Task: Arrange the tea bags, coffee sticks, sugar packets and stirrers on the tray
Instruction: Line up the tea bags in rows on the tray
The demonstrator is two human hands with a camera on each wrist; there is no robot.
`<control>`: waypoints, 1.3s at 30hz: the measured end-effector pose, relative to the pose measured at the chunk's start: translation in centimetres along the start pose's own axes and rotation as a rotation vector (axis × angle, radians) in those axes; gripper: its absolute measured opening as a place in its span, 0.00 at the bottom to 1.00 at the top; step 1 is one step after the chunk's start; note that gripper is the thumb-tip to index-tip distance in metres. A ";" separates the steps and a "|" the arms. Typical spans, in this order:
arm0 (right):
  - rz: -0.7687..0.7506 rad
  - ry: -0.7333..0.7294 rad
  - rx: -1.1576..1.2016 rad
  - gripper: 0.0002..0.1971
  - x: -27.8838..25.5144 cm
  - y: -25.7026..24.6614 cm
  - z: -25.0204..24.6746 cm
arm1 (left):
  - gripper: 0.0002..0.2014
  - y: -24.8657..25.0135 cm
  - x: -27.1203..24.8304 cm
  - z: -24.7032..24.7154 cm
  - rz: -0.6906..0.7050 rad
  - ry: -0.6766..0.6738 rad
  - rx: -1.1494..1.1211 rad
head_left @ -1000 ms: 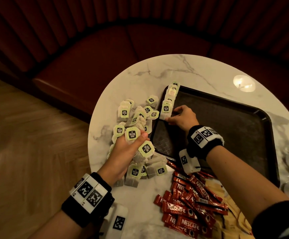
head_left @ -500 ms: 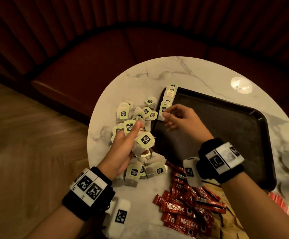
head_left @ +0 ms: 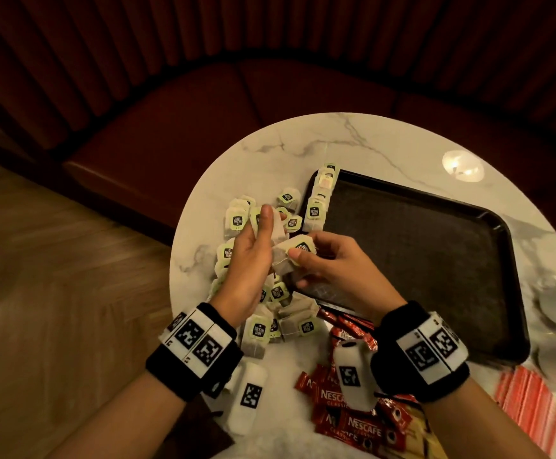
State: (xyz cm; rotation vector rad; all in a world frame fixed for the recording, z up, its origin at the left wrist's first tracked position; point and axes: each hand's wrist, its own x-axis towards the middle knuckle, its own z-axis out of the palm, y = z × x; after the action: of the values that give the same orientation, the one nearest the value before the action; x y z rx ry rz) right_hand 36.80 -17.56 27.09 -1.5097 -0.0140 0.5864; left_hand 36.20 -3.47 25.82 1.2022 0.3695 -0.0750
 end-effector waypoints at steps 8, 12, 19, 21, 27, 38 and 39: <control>-0.069 0.132 0.116 0.12 -0.5 0.1 -1.3 | 0.12 0.2 -0.2 -0.5 0.031 -0.076 0.046; -0.120 0.149 0.156 0.17 -0.4 0.0 -1.6 | 0.11 -0.1 -0.2 -0.4 0.005 -0.119 0.095; -0.249 0.198 0.241 0.23 -0.3 0.3 -2.1 | 0.11 -0.7 -0.8 -0.7 0.039 -0.199 0.102; -0.262 0.194 0.190 0.22 -0.6 0.3 -2.0 | 0.12 -0.7 -0.9 -0.6 0.042 -0.195 0.071; -0.226 0.179 0.095 0.18 -1.1 0.4 -2.0 | 0.14 -0.8 -1.0 -0.4 0.048 -0.213 0.050; -0.229 0.162 0.012 0.13 -1.3 -0.2 -3.2 | 0.07 1.4 0.2 -0.9 0.136 -0.147 0.073; -0.228 0.166 0.028 0.13 -1.2 -0.2 -3.1 | 0.07 1.5 0.3 -0.8 0.136 -0.150 0.070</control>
State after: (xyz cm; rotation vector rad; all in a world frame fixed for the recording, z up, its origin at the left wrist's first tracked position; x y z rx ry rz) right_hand 36.93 -20.93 27.40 -1.5013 -0.0491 0.2767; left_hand 36.62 -2.16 26.80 1.2789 0.1545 -0.0602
